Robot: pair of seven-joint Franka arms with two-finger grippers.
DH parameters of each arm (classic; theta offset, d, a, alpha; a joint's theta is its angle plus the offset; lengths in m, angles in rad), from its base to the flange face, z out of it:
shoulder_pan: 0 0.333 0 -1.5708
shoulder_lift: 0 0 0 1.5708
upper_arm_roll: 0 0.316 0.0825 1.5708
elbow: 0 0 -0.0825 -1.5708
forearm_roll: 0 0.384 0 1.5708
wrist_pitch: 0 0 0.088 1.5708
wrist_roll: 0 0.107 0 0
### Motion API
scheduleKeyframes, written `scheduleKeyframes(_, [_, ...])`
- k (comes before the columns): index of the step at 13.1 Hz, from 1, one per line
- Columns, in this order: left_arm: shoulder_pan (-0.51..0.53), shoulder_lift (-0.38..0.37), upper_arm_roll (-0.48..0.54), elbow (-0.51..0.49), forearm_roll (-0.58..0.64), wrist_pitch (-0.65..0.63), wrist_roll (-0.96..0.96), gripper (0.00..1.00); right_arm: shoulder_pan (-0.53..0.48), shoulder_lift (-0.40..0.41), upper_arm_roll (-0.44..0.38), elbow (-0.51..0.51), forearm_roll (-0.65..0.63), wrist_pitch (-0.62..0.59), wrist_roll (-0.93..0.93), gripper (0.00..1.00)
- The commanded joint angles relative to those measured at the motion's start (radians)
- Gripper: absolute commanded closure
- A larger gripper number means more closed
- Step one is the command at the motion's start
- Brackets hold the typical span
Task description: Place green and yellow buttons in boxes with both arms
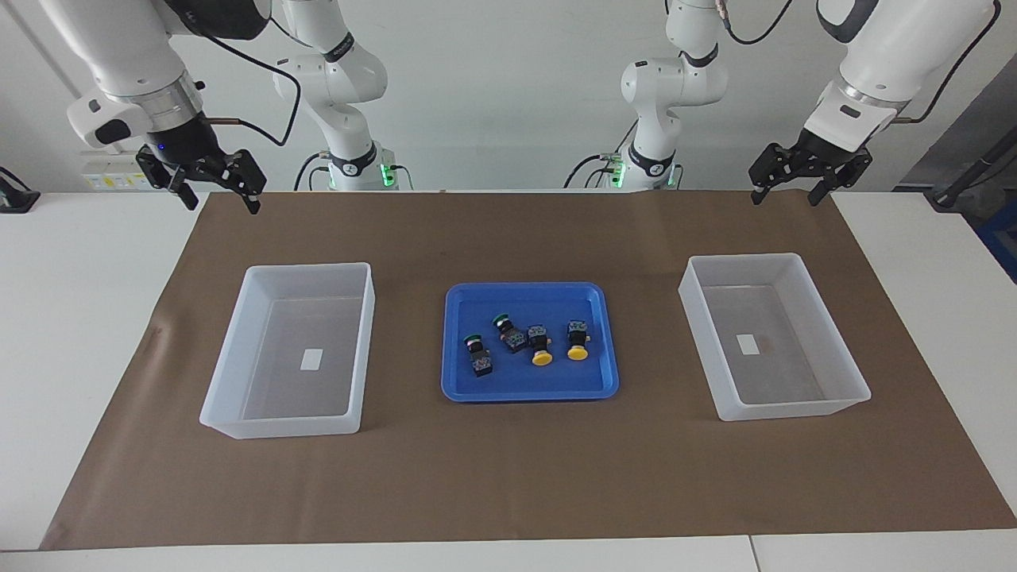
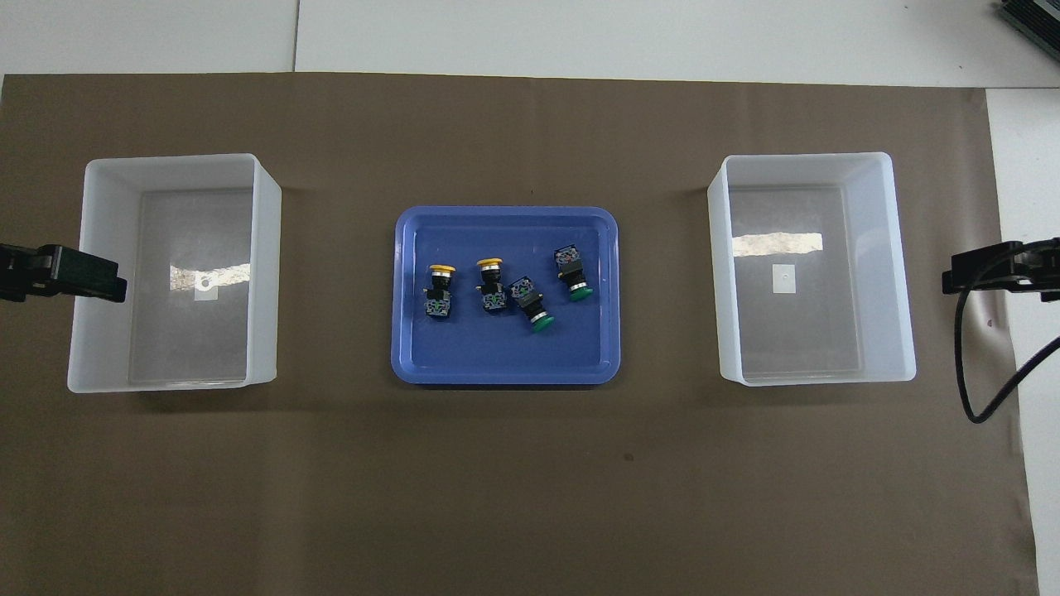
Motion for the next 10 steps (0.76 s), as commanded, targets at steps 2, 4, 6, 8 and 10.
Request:
scheduleKeyframes(2, [0.016, -0.029, -0.004, -0.037, -0.01, 0.02, 0.003, 0.0, -0.004, -0.016, 0.002, -0.01, 0.0, -0.012, -0.016, 0.0])
scheduleKeyframes(4, [0.016, -0.032, -0.002, -0.047, -0.01, 0.025, 0.003, 0.0, -0.004, -0.016, 0.002, -0.01, 0.0, -0.012, -0.016, 0.0])
scheduleKeyframes(6, [0.015, -0.032, -0.002, -0.047, -0.009, 0.022, -0.009, 0.0, -0.004, -0.016, 0.002, -0.01, 0.0, -0.012, -0.016, 0.0])
scheduleKeyframes(8, [0.0, -0.032, -0.004, -0.046, -0.009, 0.018, -0.013, 0.0, -0.004, -0.016, 0.002, -0.01, 0.0, -0.012, -0.016, 0.0])
scheduleKeyframes(10, [-0.002, -0.03, -0.007, -0.046, -0.009, 0.018, -0.011, 0.0, -0.01, -0.016, 0.002, -0.01, 0.0, -0.009, -0.016, 0.0])
